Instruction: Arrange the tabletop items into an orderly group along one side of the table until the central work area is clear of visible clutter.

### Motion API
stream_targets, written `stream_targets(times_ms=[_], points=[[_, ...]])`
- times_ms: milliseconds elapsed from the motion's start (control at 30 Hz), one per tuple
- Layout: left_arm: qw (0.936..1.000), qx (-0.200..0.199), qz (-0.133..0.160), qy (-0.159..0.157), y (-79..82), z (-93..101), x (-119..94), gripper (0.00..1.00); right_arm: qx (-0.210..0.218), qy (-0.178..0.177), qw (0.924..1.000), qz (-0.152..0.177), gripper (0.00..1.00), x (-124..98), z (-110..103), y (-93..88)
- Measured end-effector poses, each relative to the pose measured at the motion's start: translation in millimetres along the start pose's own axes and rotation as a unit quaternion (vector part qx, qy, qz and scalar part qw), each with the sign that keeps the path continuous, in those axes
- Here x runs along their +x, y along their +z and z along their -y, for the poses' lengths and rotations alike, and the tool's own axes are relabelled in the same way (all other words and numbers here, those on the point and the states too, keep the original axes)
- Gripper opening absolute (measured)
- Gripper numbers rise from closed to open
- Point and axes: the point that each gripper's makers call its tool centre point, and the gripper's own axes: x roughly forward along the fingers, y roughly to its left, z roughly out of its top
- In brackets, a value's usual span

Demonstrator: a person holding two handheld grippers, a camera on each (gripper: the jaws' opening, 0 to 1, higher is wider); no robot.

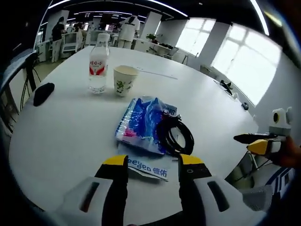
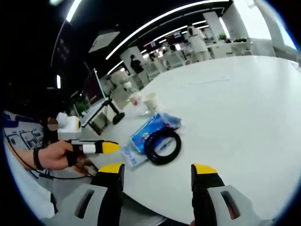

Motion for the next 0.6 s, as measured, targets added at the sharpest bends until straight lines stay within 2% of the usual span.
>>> stream_targets(times_ms=[200, 600], points=[[0.9999, 0.001, -0.009, -0.012, -2.0, 12.4, 7, 0.38, 0.000, 0.003, 1.0000, -0.002, 0.58, 0, -1, -1.4], [0.9998, 0.000, -0.013, -0.015, -5.5, 14.6, 12, 0.38, 0.022, -0.001, 0.9998, -0.003, 0.53, 5, 9, -12.3]])
